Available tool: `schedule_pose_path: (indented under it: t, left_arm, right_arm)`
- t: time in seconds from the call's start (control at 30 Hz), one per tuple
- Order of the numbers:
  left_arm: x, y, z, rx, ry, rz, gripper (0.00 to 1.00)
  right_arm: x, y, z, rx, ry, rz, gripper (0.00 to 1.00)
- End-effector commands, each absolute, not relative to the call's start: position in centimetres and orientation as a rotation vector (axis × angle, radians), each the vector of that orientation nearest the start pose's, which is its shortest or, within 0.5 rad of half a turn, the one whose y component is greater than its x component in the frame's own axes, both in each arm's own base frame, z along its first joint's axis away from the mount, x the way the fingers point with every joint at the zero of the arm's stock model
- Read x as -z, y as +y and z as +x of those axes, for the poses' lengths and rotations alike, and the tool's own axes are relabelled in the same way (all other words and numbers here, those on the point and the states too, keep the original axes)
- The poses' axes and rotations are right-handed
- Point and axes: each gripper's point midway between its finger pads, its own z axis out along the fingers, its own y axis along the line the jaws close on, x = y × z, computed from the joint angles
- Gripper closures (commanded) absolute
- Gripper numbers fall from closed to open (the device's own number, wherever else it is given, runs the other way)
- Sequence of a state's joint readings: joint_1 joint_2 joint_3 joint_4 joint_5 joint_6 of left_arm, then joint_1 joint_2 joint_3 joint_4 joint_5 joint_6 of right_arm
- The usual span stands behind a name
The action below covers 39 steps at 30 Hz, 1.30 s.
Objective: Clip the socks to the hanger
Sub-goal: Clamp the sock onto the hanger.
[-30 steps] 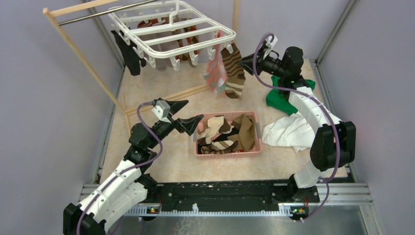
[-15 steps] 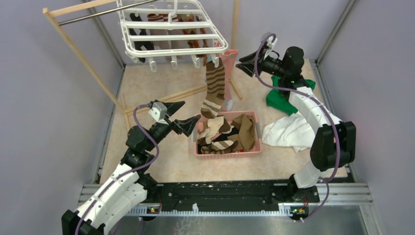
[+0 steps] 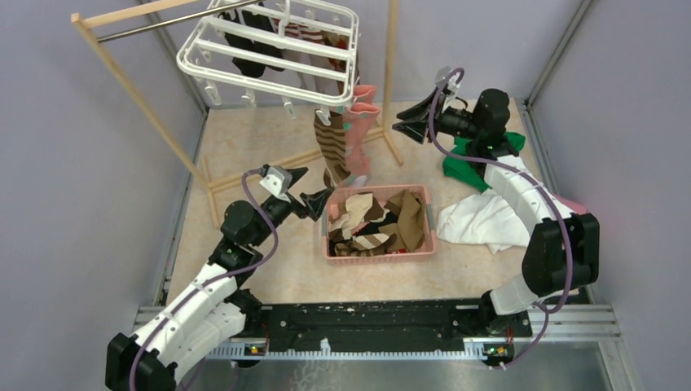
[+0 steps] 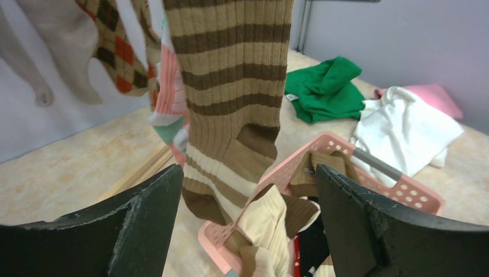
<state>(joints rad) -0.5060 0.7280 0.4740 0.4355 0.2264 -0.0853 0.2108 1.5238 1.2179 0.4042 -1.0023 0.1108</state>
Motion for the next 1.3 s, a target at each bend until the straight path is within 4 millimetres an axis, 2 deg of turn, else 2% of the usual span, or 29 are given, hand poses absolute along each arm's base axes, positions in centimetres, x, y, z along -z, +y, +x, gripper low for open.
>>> schedule_pose_path:
  t: [0.0, 0.23, 0.5, 0.73, 0.83, 0.93, 1.03, 1.13, 1.27]
  left_arm:
    - [-30.9, -19.3, 27.5, 0.561, 1.273, 0.513, 0.13]
    - [-30.8, -20.3, 29.7, 0.544, 1.276, 0.551, 0.23]
    - [-30.6, -21.5, 30.4, 0.59, 1.276, 0.58, 0.25]
    - [-30.5, -21.1, 29.9, 0.593, 1.279, 0.564, 0.23]
    - [-30.3, -20.7, 29.6, 0.585, 1.288, 0.557, 0.2]
    - [-30.3, -20.3, 29.0, 0.592, 1.3, 0.543, 0.15]
    - [-30.1, -19.8, 28.2, 0.604, 1.324, 0.523, 0.08]
    - [-29.7, -19.1, 27.3, 0.607, 1.353, 0.501, 0.02]
    - [-29.3, -18.0, 25.7, 0.607, 1.398, 0.478, 0.01]
  right_arm:
    - [-36.0, 23.3, 36.4, -0.991, 1.238, -0.945, 0.61]
    - [-34.3, 23.3, 34.2, -1.046, 1.242, -0.988, 0.61]
    - [-32.1, 22.9, 32.5, -0.999, 1.248, -1.057, 0.61]
    - [-29.5, 23.2, 30.6, -0.986, 1.204, -1.193, 0.56]
    - [-27.7, 23.8, 29.5, -0.982, 1.18, -1.284, 0.52]
    - [-25.0, 23.9, 27.9, -1.004, 1.187, -1.387, 0.5]
    - [-22.7, 23.6, 26.2, -1.0, 1.089, -1.508, 0.5]
    - [-21.5, 23.6, 24.8, -1.047, 1.061, -1.545, 0.52]
    - [-20.2, 24.5, 22.4, -1.137, 1.077, -1.61, 0.56]
